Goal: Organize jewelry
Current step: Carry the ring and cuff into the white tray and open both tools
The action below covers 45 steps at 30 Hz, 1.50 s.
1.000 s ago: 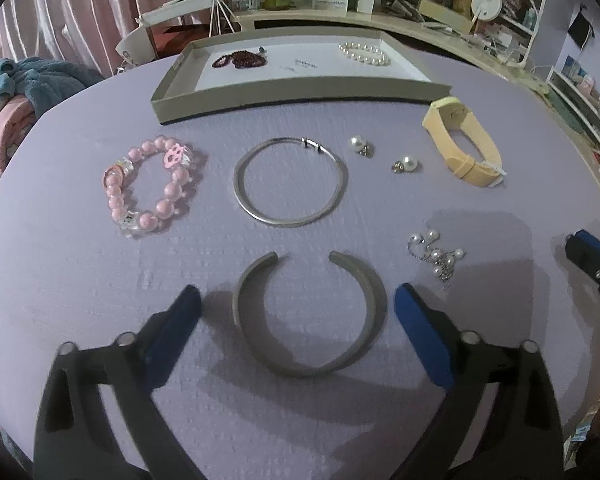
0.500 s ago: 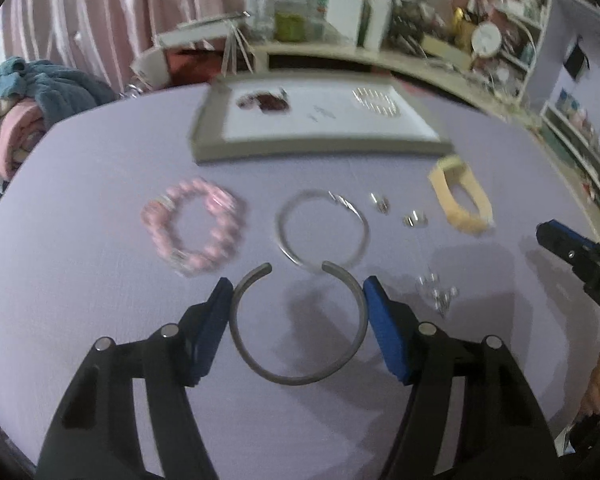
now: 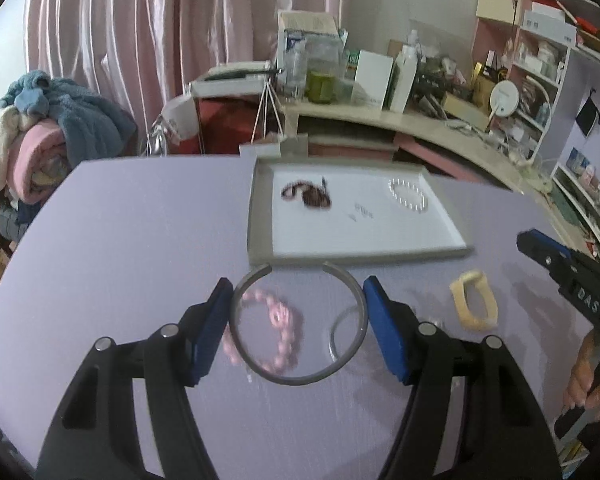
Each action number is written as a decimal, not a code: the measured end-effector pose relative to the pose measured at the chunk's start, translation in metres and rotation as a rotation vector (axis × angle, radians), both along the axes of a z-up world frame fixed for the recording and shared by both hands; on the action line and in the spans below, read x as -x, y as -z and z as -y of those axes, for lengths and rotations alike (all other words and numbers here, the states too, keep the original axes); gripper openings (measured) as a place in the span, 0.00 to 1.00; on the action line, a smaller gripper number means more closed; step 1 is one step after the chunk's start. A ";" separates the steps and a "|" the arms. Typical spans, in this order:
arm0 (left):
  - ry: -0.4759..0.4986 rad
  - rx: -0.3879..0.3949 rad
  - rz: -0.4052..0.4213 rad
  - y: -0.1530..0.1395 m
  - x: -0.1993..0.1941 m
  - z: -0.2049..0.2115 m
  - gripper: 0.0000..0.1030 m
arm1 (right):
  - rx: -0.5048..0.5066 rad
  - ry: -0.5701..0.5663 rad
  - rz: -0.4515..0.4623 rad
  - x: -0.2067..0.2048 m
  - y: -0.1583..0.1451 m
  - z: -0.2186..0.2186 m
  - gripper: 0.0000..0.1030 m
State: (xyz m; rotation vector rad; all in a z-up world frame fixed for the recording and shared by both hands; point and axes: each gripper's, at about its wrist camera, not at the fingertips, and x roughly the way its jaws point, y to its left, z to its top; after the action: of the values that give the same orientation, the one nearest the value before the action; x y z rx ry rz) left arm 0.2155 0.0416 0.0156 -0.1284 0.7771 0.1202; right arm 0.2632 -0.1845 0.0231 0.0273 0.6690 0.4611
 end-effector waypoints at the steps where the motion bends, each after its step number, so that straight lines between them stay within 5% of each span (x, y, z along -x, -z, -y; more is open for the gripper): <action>1: 0.004 0.001 0.008 -0.005 -0.007 -0.003 0.64 | 0.001 -0.003 0.004 -0.012 -0.005 -0.005 0.22; 10: 0.009 0.005 0.034 -0.024 -0.074 -0.020 0.64 | 0.081 -0.024 -0.048 -0.082 0.010 -0.044 0.22; 20: 0.051 0.006 -0.007 -0.003 -0.147 -0.019 0.64 | 0.135 -0.009 -0.172 -0.122 0.055 -0.061 0.22; 23: 0.064 0.008 -0.017 0.005 -0.160 -0.017 0.64 | 0.113 -0.004 -0.206 -0.128 0.060 -0.059 0.24; 25: 0.068 0.012 -0.021 0.009 -0.165 -0.017 0.64 | 0.091 0.009 -0.215 -0.126 0.059 -0.053 0.46; 26: 0.068 0.015 -0.026 0.012 -0.168 -0.017 0.64 | 0.086 0.015 -0.212 -0.126 0.059 -0.051 0.49; 45: 0.059 0.033 -0.102 0.052 -0.203 -0.010 0.65 | 0.017 0.130 -0.233 -0.113 0.057 -0.011 0.50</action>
State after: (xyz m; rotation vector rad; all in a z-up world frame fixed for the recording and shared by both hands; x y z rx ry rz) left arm 0.4185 0.0516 -0.0367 -0.1309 0.8841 0.0585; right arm 0.3758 -0.1739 -0.0336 0.1095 0.8945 0.3298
